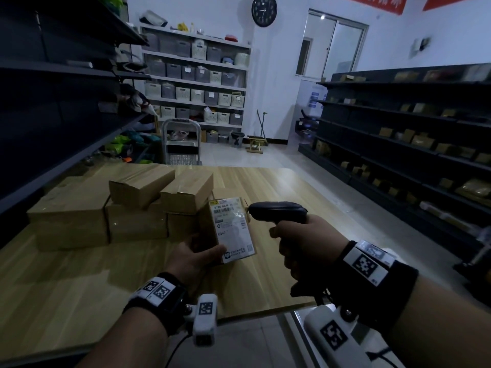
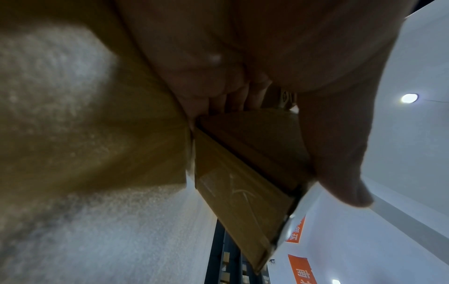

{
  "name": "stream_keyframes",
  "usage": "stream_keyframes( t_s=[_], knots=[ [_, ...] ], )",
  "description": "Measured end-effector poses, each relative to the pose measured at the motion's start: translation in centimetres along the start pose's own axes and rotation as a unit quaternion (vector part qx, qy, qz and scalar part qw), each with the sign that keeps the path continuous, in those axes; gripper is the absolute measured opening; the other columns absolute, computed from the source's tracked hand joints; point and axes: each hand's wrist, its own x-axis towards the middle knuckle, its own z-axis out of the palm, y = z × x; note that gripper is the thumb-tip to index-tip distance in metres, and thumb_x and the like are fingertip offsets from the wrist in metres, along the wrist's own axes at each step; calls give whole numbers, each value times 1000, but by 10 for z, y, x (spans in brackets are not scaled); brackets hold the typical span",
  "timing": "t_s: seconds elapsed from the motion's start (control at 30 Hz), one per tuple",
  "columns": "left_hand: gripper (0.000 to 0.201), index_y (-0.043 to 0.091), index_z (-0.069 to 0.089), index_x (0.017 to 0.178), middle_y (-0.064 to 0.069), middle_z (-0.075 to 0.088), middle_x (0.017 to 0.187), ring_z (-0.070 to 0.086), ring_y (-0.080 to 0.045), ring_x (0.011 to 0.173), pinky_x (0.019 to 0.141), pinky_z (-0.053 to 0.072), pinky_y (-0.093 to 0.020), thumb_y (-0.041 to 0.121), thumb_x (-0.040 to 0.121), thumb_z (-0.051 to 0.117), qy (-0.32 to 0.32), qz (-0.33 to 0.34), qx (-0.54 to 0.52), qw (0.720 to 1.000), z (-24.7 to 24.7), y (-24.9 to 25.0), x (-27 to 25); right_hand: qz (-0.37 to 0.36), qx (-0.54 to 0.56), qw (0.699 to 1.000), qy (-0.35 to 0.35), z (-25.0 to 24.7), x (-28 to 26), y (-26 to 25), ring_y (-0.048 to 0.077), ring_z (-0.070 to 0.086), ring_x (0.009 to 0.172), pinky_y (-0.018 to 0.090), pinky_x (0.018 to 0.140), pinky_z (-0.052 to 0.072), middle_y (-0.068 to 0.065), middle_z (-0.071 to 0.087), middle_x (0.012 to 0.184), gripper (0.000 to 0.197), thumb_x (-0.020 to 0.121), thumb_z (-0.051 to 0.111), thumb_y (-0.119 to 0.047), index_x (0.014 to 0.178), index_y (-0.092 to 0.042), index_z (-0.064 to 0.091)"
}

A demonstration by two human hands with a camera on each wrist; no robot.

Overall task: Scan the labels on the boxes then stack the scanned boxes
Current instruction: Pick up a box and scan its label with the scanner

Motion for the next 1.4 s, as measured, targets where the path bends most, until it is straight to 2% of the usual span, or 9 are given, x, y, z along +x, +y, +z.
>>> stream_keyframes(
  t_s=[0.17,0.3,0.47,0.63,0.73,0.9,1.17,1.3,1.4],
  knots=[
    [126,10,68,138,-14,81,130,77,-38,121,109,58,-63,56,29,114,-8,7,-41,999,-4,-9,7,-8,8,1000,5,-1,0,3,21,39,49,31,53,32,8,47,62,18,95,69,-14,111,-8,71],
    [136,11,55,134,-16,75,130,76,-38,119,103,61,-63,66,22,109,16,19,-7,1000,0,-4,3,-15,0,1000,4,-2,0,5,21,40,47,29,52,33,8,47,62,23,94,68,-15,114,-4,67],
    [179,6,39,159,-14,71,135,74,-36,118,99,64,-60,73,6,104,18,24,3,1000,2,0,-2,-22,-4,1000,-3,-3,-1,4,20,43,48,29,52,36,8,50,62,27,94,68,-15,119,-4,66],
    [150,5,49,153,-17,74,134,76,-38,116,99,63,-60,60,26,108,11,17,-18,1000,2,0,-5,-14,-2,1000,-2,-4,0,3,21,42,47,29,52,35,7,49,61,23,94,69,-15,115,-4,67],
    [138,9,66,140,-17,80,129,80,-37,114,103,62,-61,58,19,112,-12,16,-50,999,0,-1,-2,-1,4,1000,0,-6,1,3,21,40,49,31,53,33,8,48,62,17,95,70,-15,110,-8,69],
    [125,11,68,131,-15,83,122,81,-37,113,105,61,-59,50,21,114,-24,26,-75,997,2,1,-2,-8,8,1000,7,-7,5,7,21,40,48,30,51,34,8,48,62,12,93,72,-16,103,-9,69],
    [135,16,66,136,-13,83,122,81,-39,113,102,62,-62,50,14,114,-21,8,-93,995,0,-2,0,-15,138,990,-1,-21,25,20,23,42,46,29,48,38,9,46,62,13,93,70,-16,101,-7,65],
    [103,11,63,140,-18,81,126,80,-39,111,91,64,-54,30,48,106,-27,6,-116,993,5,1,-3,2,264,964,17,-47,56,38,18,44,47,26,44,40,4,48,64,23,99,60,-28,104,-6,63],
    [131,8,64,139,-18,82,124,81,-40,111,96,65,-58,44,25,116,-17,25,-119,992,5,-2,2,1,323,945,39,-73,84,58,18,46,48,27,45,43,3,50,65,27,100,58,-32,105,-6,62]
  ],
)
